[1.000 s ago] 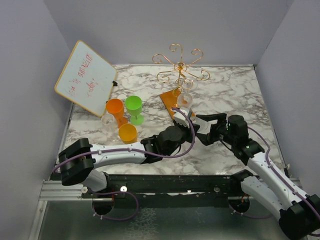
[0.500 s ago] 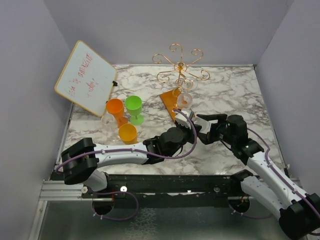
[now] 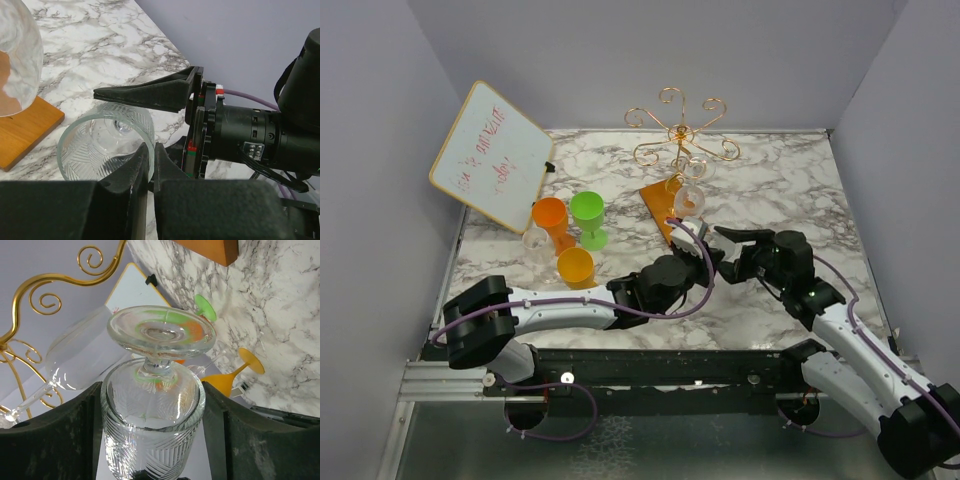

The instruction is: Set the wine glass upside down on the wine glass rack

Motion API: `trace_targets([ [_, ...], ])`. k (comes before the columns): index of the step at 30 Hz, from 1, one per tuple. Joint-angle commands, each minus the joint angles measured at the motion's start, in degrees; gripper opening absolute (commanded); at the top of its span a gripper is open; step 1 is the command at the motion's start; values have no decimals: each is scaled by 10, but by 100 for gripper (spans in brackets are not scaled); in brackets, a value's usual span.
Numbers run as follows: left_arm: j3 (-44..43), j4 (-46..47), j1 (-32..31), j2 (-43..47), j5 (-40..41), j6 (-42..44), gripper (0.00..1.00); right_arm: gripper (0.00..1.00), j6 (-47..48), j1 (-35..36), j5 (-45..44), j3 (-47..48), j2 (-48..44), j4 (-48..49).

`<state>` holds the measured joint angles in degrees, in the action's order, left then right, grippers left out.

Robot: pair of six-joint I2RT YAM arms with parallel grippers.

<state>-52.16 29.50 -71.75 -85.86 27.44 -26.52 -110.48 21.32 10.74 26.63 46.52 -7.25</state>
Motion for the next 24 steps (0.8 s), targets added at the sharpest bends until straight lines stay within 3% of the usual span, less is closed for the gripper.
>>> trace_targets([
  [1, 0, 43, -6, 15, 0, -6, 16, 31, 54, 1, -73, -5, -19, 25],
  [5, 15, 23, -6, 49, -2, -15, 59, 26, 168, 0, -131, 1, -37, 35],
  [8, 19, -18, -5, 85, -18, -23, 76, 24, 290, 1, -152, -4, -50, 74],
  [12, -2, -100, -1, 126, -56, -32, 85, 21, 472, 1, -148, -11, -72, 125],
  [17, -81, -239, 12, 144, -99, -51, 90, 18, 689, 1, -82, -28, -117, 208],
  [24, -160, -264, 100, 141, -328, -142, 94, 16, 945, 0, 11, -21, -151, 284],
])
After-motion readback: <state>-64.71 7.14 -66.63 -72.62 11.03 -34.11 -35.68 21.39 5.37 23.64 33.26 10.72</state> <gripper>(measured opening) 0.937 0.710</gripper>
